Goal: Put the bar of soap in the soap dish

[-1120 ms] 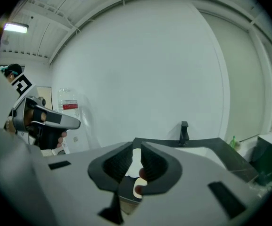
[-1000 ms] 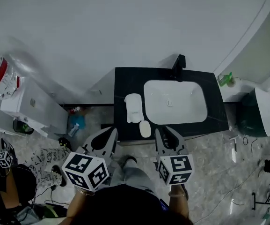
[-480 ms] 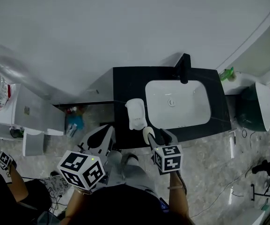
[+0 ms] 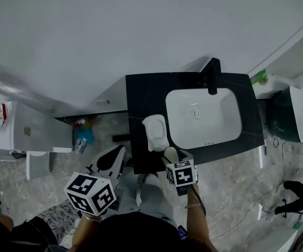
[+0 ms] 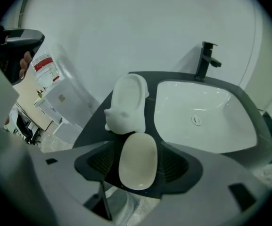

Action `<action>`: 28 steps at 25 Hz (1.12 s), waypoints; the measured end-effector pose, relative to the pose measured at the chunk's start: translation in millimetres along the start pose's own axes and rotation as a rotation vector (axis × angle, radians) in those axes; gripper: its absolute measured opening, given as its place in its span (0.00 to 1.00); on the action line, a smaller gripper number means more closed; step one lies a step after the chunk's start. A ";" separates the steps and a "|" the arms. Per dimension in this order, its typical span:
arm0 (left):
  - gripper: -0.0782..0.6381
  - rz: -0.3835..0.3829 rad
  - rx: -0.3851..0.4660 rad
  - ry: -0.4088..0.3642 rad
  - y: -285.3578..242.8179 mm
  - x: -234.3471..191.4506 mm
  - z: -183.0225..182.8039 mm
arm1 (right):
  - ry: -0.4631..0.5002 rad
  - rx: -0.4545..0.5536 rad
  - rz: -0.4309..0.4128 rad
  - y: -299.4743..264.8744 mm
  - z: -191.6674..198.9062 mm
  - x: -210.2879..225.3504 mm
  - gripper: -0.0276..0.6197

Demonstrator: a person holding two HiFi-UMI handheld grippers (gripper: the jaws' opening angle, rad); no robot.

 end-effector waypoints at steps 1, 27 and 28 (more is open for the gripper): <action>0.11 0.000 -0.008 0.002 -2.0 -2.2 0.9 | -0.003 -0.018 0.003 -4.2 2.8 0.8 0.49; 0.11 0.052 -0.028 -0.002 -18.9 -6.0 -7.7 | -0.054 0.019 0.114 14.8 -21.0 22.3 0.51; 0.11 0.057 -0.021 -0.005 -18.4 -4.1 -9.8 | -0.058 0.042 0.116 18.9 -28.0 22.8 0.51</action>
Point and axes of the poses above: the fingertips, and each gripper's own axes: y backward along the fingers, x to its right, z out of its underside, the point moved 2 cm from there along y, backward along the fingers, and after that the axes turned 7 degrees about x, right-handed, at the moved point
